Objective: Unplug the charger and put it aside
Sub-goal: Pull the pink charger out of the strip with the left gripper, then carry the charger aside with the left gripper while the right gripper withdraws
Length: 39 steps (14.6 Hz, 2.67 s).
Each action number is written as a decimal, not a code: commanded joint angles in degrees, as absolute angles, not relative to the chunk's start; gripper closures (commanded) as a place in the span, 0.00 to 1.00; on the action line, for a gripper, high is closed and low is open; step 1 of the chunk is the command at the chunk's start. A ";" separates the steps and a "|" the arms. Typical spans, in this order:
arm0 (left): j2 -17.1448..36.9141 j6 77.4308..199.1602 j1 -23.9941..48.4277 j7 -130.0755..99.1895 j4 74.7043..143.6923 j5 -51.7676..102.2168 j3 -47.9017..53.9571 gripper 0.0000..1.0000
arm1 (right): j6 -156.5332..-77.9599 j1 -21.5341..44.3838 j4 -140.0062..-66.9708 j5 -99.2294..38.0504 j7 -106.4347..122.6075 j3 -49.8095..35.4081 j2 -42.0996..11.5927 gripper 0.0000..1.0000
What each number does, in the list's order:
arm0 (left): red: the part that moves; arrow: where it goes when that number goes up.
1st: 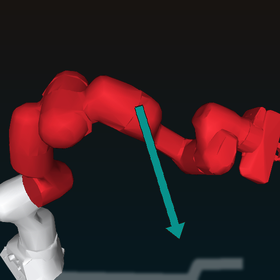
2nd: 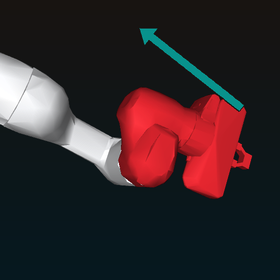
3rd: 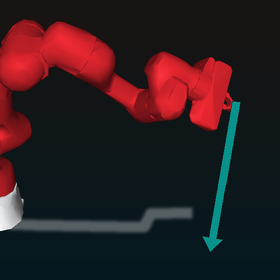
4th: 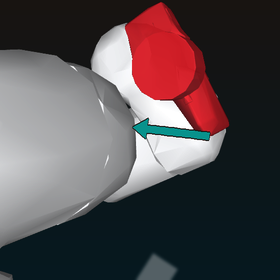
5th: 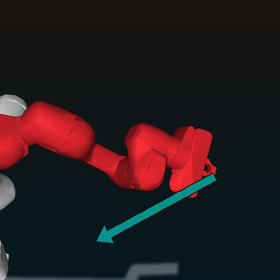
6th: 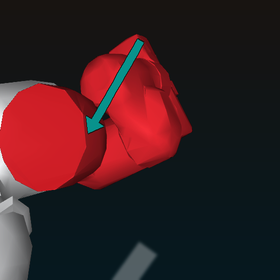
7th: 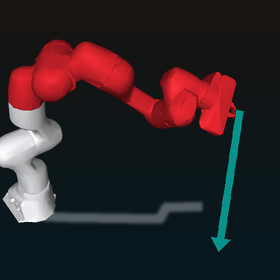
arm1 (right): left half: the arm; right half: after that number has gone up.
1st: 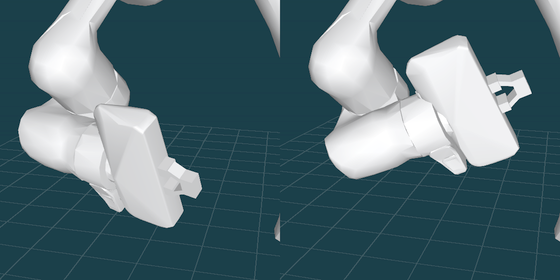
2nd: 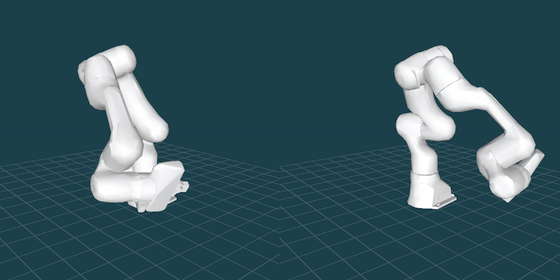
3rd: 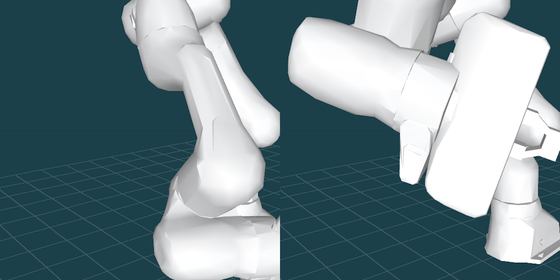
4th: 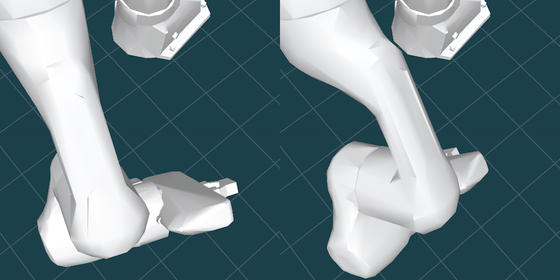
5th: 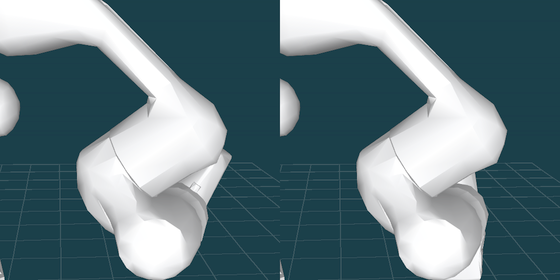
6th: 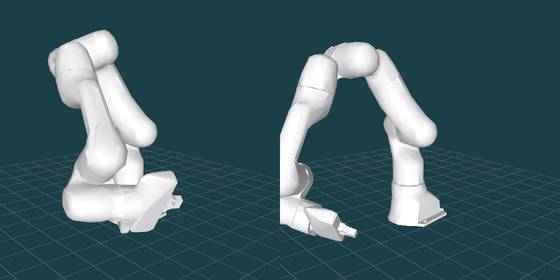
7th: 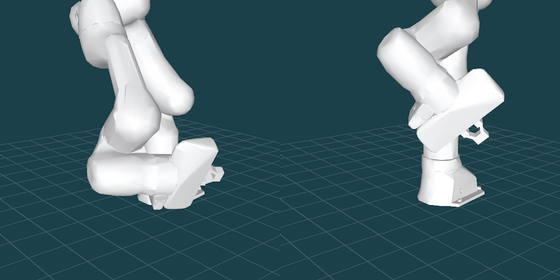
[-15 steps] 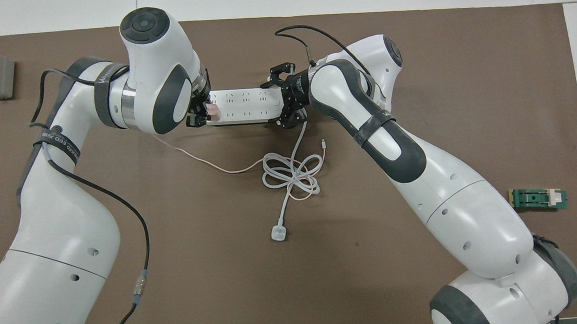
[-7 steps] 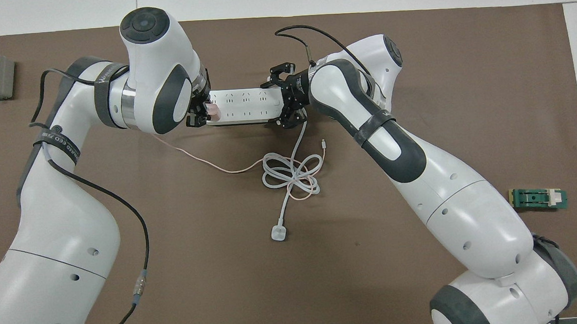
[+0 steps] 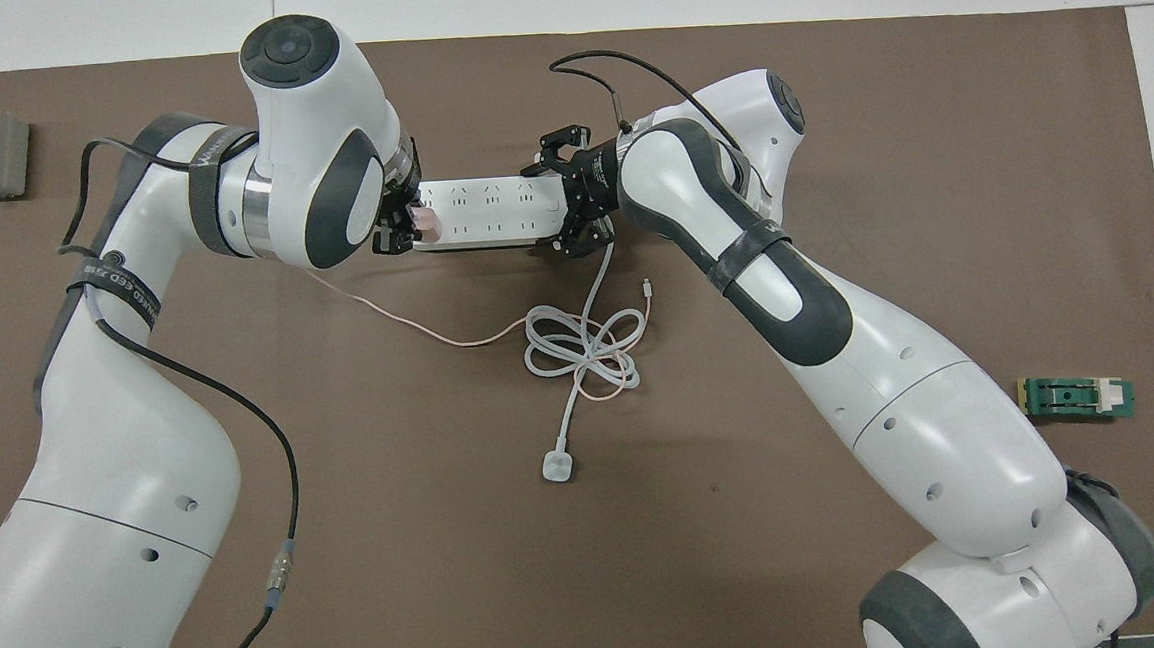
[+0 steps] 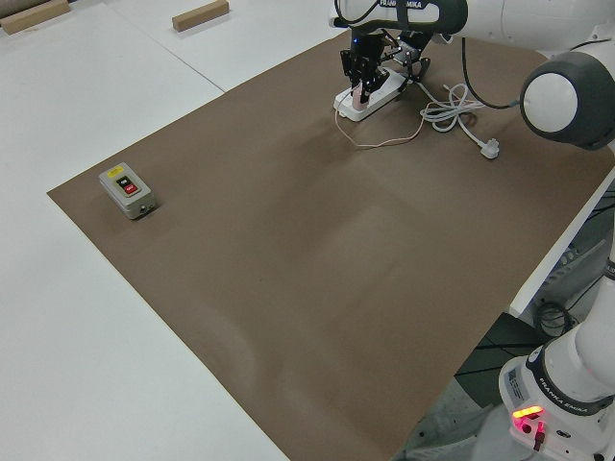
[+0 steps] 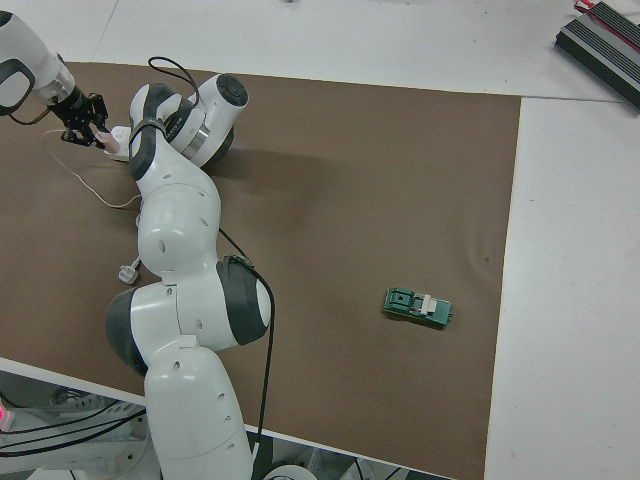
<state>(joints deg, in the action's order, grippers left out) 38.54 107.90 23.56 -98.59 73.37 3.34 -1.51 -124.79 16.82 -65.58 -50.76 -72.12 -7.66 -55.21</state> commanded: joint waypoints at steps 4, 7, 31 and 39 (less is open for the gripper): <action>27.07 96.94 22.76 -96.33 72.68 7.29 -2.37 1.00 | -130.61 18.28 -67.94 -52.21 -68.55 -8.17 -56.16 0.34; 27.16 96.60 22.94 -95.72 72.60 7.12 -2.37 1.00 | -130.69 18.28 -68.03 -52.21 -68.55 -8.17 -56.16 0.34; 16.02 95.26 7.67 -15.87 82.41 0.70 -2.37 1.00 | -129.82 15.65 -80.66 -51.06 -74.88 -5.45 -38.87 0.00; -5.34 108.35 3.09 -3.89 113.87 -0.18 -2.46 1.00 | -122.09 8.80 -81.91 -46.42 -74.97 -5.36 -31.56 0.00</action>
<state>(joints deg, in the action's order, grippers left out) 3.44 102.53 4.79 -7.74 100.76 0.91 -2.88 -123.80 10.42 -79.40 -48.87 -74.85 -5.06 -34.72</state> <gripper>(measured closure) 0.714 0.000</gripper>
